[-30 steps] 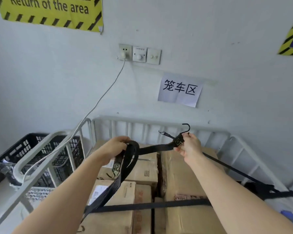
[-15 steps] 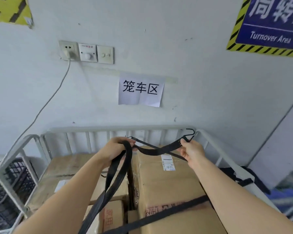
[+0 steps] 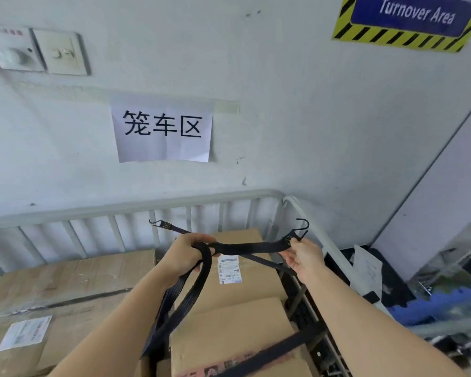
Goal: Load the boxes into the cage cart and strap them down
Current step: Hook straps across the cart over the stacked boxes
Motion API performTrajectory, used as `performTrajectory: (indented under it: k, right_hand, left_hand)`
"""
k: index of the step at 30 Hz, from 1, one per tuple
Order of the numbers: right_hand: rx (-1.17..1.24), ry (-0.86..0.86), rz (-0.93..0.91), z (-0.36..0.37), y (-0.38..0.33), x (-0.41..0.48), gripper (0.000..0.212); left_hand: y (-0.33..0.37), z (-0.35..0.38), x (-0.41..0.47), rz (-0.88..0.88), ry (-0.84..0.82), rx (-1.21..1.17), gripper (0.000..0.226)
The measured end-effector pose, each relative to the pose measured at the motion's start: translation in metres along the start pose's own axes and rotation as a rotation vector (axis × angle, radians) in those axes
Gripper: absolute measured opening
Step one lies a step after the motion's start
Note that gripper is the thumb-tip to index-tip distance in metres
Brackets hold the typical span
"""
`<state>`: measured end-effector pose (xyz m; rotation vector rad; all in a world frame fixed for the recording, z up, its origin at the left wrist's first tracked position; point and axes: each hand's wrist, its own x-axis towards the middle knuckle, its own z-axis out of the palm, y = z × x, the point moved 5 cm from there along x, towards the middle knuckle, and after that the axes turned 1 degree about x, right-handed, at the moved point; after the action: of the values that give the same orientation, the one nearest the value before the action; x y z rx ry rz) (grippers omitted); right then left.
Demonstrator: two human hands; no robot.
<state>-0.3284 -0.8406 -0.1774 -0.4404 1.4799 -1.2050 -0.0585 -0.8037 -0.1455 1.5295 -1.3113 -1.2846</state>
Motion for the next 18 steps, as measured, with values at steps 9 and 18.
performTrajectory:
  k: [9, 18]
  right_hand:
    - [-0.003, 0.055, 0.183, -0.035, 0.012, 0.131, 0.009]
    - [-0.006, 0.14, 0.32, -0.048, 0.032, 0.226, 0.004]
  left_hand:
    - [-0.03, 0.09, 0.107, -0.142, 0.006, -0.011, 0.02]
    - [-0.053, 0.147, 0.184, -0.184, 0.005, 0.013, 0.023]
